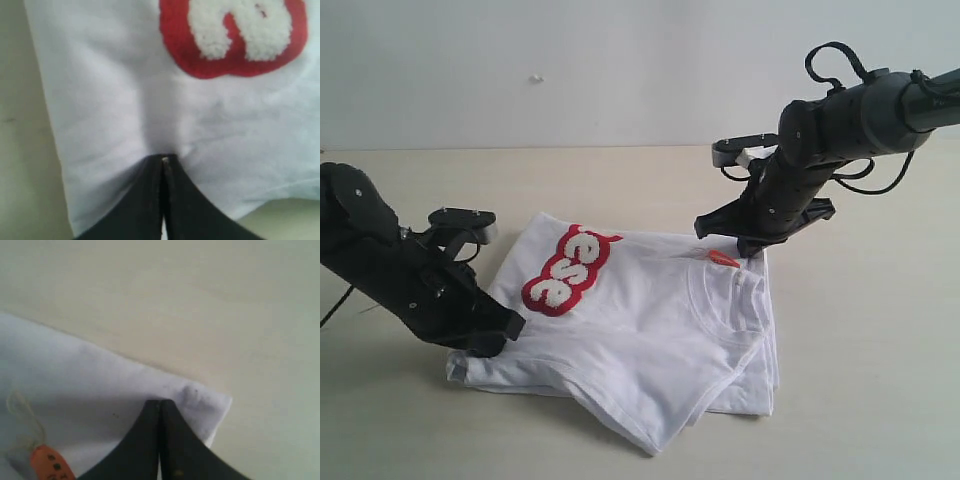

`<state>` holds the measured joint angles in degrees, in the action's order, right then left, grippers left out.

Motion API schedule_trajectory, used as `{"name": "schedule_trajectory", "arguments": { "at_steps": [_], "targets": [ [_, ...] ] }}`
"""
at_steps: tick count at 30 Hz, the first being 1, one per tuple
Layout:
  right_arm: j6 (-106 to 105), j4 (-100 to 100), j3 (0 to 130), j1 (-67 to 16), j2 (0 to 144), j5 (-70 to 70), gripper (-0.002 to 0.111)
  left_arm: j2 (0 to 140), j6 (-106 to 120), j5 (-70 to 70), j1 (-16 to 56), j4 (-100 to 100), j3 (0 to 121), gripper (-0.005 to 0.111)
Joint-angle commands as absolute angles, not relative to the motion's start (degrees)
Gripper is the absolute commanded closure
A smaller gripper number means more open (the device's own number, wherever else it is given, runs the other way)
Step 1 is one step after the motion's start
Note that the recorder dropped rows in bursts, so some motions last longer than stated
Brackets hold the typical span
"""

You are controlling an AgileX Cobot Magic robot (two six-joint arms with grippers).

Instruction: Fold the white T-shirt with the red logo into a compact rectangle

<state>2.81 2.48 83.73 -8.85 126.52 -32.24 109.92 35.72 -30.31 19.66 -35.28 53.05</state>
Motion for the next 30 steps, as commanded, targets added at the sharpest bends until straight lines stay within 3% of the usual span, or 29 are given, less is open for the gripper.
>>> {"name": "schedule_trajectory", "arguments": {
  "at_steps": [1,15,23,30],
  "targets": [
    [2.62,3.08,83.94,-8.65,127.23,-28.43,0.108,111.67,35.46,-37.66,23.23,-31.98,50.81,0.107],
    [1.06,5.78,83.94,-8.65,125.95,-27.26,0.108,111.26,35.69,-31.92,23.25,-31.07,50.81,0.107],
    [0.0,6.46,83.51,-8.65,117.83,-33.22,0.108,102.36,35.69,-25.15,23.25,-31.31,50.81,0.107],
    [-2.61,12.47,73.01,-8.65,109.36,-33.99,0.108,100.19,35.7,-15.57,23.25,-34.11,51.02,0.107]
  ]
}}
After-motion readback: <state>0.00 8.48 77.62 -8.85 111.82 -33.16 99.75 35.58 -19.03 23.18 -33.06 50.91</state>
